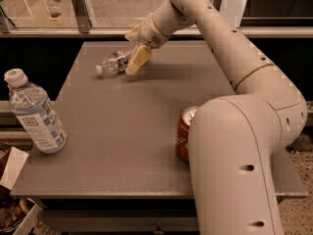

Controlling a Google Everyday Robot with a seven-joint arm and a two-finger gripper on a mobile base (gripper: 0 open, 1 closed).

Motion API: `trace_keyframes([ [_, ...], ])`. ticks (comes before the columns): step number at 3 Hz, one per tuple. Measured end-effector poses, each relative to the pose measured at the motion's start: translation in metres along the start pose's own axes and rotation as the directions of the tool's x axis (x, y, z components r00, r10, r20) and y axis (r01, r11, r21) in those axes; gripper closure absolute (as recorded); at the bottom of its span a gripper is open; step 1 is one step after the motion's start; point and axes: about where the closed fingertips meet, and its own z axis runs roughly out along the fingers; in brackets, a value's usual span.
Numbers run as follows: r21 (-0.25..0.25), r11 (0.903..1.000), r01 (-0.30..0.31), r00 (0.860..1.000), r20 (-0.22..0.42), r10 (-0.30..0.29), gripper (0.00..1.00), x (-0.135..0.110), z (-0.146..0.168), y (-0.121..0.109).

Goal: Move water bottle near coke can

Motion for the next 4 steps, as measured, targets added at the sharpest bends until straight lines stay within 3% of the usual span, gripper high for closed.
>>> trace_keyframes([
  [3,0.028,0.9995,-0.011,1.000,-0.009,0.011,0.88,0.011,-0.024,-0.001],
  [4,0.044,0.9990,-0.008,1.000,-0.003,0.008,1.00,0.011,-0.042,0.003],
])
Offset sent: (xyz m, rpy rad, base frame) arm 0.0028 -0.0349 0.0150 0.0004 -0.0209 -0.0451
